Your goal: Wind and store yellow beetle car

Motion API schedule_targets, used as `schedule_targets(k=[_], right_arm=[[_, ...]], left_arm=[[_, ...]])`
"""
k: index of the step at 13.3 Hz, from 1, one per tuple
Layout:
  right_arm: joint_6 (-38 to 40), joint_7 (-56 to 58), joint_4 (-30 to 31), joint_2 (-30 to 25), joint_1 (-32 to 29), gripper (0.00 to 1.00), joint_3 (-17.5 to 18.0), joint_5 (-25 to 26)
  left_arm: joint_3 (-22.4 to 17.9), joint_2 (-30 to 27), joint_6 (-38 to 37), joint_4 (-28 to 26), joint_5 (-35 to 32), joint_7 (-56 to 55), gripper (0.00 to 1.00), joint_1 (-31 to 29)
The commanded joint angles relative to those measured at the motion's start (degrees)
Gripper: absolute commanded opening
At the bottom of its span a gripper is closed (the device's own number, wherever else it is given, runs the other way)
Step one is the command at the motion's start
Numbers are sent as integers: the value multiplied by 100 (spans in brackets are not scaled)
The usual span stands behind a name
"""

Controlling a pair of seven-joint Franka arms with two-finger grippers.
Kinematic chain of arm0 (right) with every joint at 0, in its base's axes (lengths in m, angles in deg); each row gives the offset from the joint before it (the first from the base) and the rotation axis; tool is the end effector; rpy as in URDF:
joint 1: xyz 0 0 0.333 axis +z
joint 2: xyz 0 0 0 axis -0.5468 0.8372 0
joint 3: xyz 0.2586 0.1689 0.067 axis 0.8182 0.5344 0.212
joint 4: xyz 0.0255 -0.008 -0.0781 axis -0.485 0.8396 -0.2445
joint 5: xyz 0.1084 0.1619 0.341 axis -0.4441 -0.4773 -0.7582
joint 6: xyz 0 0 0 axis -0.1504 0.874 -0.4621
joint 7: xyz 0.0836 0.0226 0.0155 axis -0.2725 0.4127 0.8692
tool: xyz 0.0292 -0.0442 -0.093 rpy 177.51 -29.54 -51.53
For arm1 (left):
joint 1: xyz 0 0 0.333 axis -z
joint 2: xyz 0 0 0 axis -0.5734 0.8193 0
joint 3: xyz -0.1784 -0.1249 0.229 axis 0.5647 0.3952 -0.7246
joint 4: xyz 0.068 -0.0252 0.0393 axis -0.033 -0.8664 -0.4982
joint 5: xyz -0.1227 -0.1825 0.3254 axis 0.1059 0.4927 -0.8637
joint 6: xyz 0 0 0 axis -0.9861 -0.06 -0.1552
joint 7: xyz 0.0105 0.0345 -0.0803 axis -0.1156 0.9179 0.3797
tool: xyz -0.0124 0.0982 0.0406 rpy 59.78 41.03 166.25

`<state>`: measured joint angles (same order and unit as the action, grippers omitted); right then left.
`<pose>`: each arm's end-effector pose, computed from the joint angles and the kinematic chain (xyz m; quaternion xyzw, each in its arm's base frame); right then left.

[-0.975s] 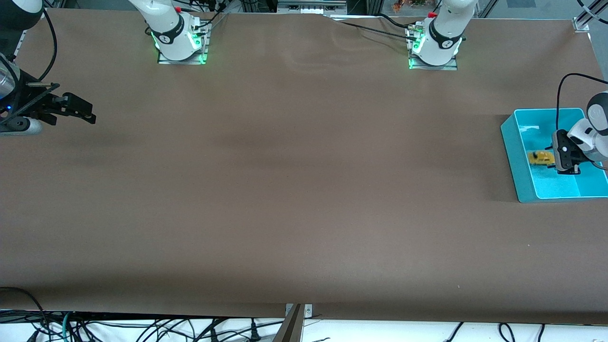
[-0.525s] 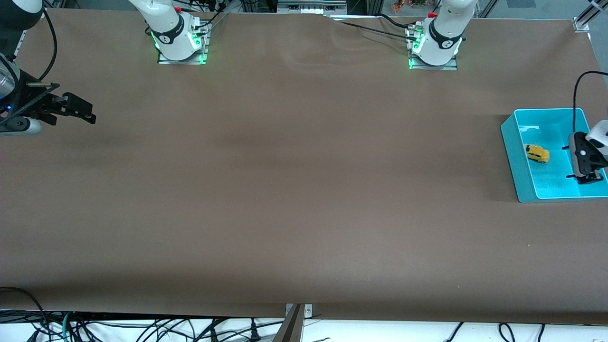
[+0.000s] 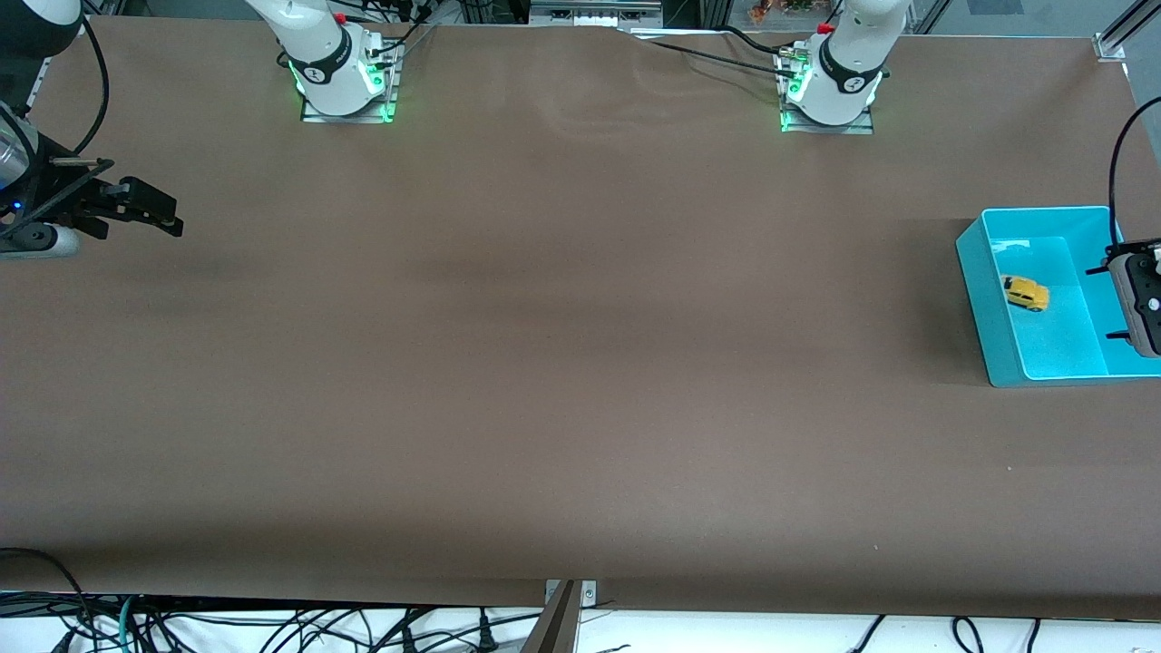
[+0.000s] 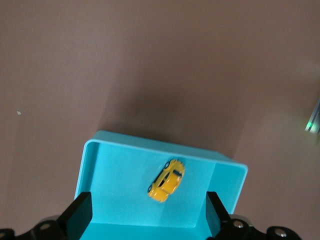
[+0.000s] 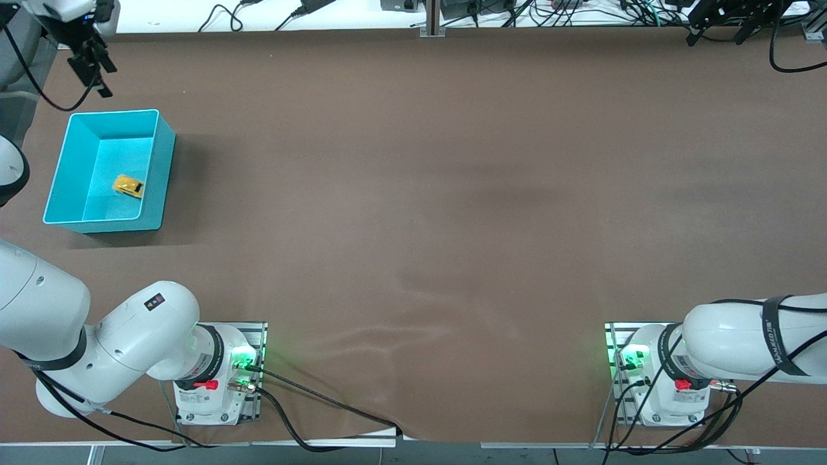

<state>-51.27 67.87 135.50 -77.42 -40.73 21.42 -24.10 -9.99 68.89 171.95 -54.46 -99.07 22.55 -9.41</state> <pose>0.5578 -0.0047 0.5719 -0.9994 -0.0206 0.0265 0.0098 0.6164 0.1862 0.4545 0.8117 -0.5690 -0.1148 0.0652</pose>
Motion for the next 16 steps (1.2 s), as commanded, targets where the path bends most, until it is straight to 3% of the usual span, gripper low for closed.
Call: schedule_targets(k=[1,3,6,7,10,14,16], right_arm=[[54,-38,-107,27,2,100,-16,-33],[45,-38,-115,45,2,100,-16,-33],[62,-38,-124,62,2,100,-16,-33],[54,-38,-124,62,2,100,-16,-33],[80,-47,-124,62,2,100,-16,-33],[98,-38,-124,62,2,100,-7,-33],[98,-3,-124,62,2,100,-16,-33]], left_arm=[[401,87,-557,367,360,-1034,100,1],[657,-183,-559,359,370,-1721,100,45],[597,-835,-524,113,475,-3159,100,589],[396,-949,-506,95,641,-3531,100,886],[-1288,-1327,-506,51,1265,-3823,100,2378],[-1950,-1801,-6,-448,1662,-5612,100,2996],[-2582,-2143,563,-948,1680,-6422,100,3566]])
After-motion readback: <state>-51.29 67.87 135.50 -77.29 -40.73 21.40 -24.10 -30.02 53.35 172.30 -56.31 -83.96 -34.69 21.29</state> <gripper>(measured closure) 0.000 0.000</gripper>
